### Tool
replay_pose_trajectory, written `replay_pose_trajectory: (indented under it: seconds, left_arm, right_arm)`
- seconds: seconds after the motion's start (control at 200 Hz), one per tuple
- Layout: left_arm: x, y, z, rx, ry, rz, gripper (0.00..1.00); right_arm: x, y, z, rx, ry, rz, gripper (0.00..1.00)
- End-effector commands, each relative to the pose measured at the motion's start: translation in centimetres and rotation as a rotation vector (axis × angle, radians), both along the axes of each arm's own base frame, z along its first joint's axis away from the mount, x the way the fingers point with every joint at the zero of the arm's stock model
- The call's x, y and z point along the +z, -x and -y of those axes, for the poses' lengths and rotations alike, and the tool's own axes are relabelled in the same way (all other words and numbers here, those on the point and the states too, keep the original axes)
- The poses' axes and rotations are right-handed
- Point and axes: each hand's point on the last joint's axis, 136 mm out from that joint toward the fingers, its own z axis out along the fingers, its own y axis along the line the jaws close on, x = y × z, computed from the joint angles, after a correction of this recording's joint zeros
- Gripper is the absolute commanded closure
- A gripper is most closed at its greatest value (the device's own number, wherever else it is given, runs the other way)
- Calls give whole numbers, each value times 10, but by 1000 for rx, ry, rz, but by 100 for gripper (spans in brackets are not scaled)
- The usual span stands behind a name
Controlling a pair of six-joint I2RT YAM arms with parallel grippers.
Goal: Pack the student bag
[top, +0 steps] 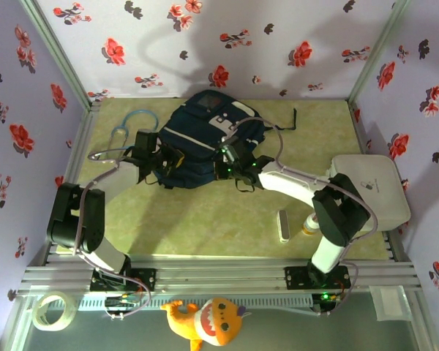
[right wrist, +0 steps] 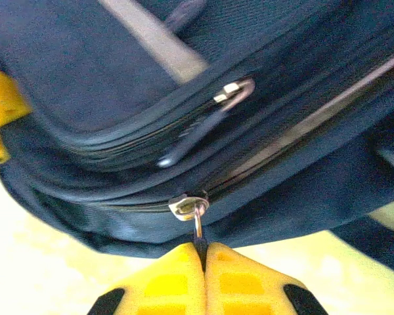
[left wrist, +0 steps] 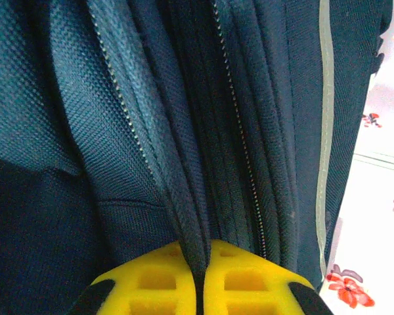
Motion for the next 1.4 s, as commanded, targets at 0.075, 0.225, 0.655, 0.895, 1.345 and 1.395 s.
replay_pose_trajectory:
  seconds: [0.075,0.225,0.655,0.895,1.345,1.395]
  left_arm:
    - [5,16,-30,-7,-143,20,100]
    - [-5,33,-38,-21,-173,-3,100]
    - [6,30,-19,-80,-95,28,97]
    - [8,31,-14,-83,-81,25,95]
    - [1,35,6,-123,-72,11,93]
    - [0,36,6,-125,-71,6,93]
  right_arm:
    - [-7,-30,72,-109,160,-26,100]
    - [-8,-58,97,-146,193,-30,100]
    - [9,-62,101,-194,98,-78,86]
    - [32,-25,59,-48,-20,-39,55]
    - [26,12,-26,97,-231,-54,41]
    - [25,11,-29,98,-236,-58,41]
